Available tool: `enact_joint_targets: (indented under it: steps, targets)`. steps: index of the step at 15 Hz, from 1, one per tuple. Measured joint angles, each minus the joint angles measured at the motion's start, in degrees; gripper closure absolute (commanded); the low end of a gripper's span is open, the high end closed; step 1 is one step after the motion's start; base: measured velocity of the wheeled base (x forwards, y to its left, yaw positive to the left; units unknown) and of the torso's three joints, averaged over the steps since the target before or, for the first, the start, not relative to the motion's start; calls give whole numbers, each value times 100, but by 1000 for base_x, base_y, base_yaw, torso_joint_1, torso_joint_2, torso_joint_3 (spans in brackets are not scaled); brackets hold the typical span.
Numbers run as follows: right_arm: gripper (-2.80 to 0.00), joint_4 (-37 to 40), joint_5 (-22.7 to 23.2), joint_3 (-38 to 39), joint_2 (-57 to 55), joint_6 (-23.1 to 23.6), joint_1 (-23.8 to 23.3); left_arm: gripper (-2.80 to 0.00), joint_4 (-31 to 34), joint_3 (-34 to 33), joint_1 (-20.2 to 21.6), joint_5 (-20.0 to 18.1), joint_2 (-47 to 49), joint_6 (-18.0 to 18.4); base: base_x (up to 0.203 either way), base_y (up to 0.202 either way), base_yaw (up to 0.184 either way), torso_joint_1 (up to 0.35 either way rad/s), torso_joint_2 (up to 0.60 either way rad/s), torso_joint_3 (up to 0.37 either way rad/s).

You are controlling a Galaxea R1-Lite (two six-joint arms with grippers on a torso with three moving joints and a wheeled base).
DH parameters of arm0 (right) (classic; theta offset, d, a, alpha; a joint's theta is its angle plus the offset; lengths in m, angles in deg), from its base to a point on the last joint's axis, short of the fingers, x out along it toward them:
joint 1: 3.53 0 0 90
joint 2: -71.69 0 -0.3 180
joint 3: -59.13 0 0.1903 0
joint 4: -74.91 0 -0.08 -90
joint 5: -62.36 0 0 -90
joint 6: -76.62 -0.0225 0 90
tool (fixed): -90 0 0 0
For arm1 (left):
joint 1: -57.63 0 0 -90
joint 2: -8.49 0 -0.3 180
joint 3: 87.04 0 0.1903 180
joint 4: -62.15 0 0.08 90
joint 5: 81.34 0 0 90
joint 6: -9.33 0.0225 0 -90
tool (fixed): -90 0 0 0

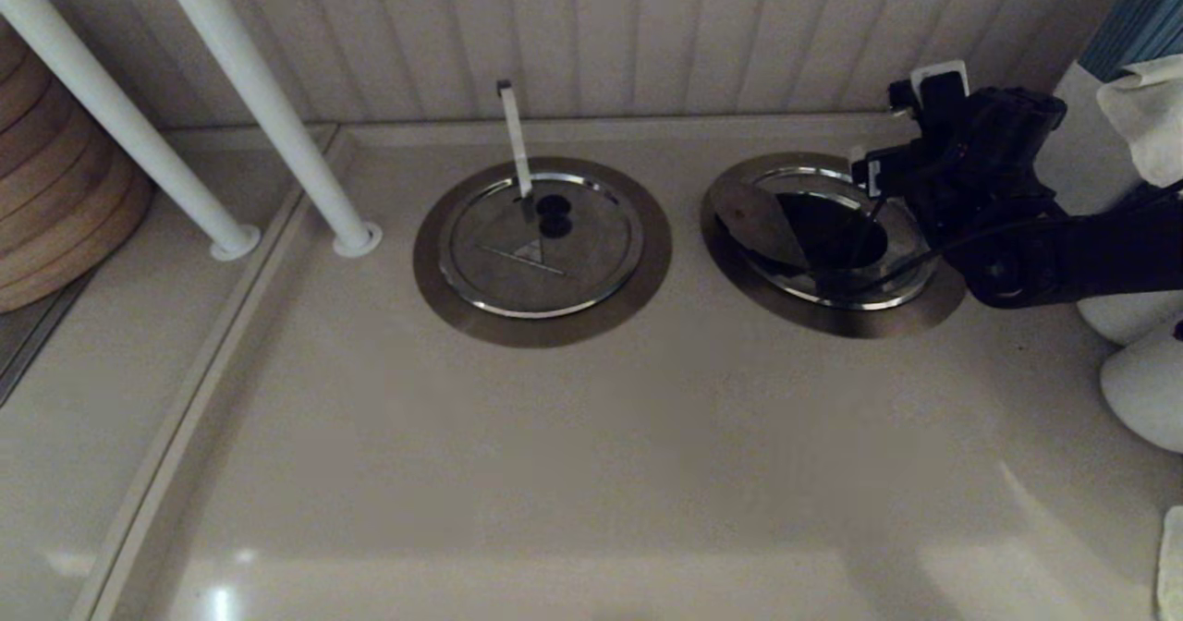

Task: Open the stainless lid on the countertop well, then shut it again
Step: Stir with a spoon

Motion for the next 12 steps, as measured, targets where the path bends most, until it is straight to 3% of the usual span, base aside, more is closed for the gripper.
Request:
enact_joint_targets:
  steps: [7, 12]
  targets:
    - [-280, 259, 104, 440, 628, -214, 138, 0, 0, 0, 0, -1, 0, 1, 0, 0, 0, 0, 0, 0]
    - [-280, 1479, 363, 296, 840, -909, 249, 0, 0, 0, 0, 0, 0, 0, 0, 0, 0, 0, 0, 0]
